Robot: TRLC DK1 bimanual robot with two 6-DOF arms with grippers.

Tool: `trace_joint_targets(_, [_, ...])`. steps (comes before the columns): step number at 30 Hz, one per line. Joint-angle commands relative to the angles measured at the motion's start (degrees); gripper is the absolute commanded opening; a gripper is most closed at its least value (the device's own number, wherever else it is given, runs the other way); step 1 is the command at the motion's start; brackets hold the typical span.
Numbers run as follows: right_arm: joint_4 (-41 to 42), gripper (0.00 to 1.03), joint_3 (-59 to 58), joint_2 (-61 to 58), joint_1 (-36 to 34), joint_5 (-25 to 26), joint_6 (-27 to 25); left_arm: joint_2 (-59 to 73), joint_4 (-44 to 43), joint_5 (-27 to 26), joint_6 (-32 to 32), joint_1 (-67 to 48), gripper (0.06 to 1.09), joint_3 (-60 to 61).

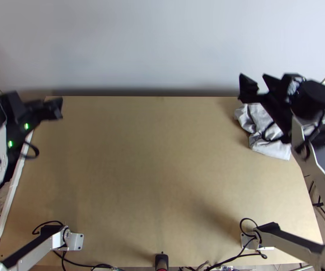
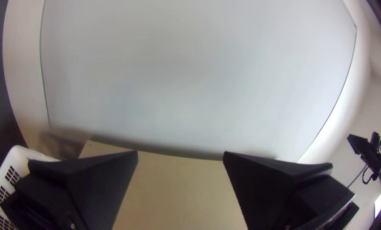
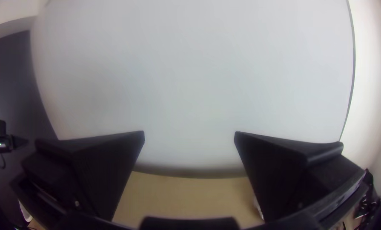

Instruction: Fold the t-shirt

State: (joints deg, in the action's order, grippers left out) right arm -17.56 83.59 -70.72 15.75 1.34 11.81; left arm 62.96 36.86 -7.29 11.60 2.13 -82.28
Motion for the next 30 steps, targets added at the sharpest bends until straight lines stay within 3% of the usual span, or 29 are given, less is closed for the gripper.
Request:
trace_joint_targets(1, [-1.6, 0.98, 11.8, -12.0, -1.2, 0.7, -0.7, 13.2, 1.9, 0.0, 0.9, -0.9, 1.03, -13.9])
trace_joint_targets(14, [-1.8, 0.98, 16.5, -23.9, -5.1, 0.8, -1.1, 29.5, 5.1, 1.4, -0.1, -2.4, 1.03, -16.8])
trace_joint_targets(25, [-1.5, 0.98, 10.4, -21.7, -3.8, 1.0, -1.7, 28.6, 6.0, 3.3, -0.3, 3.1, 1.03, -13.8])
trace_joint_targets(30, [0.5, 0.98, 3.9, -19.8, -1.8, 3.3, -3.7, 27.7, -0.2, 4.4, 0.5, 11.1, 1.03, -7.6])
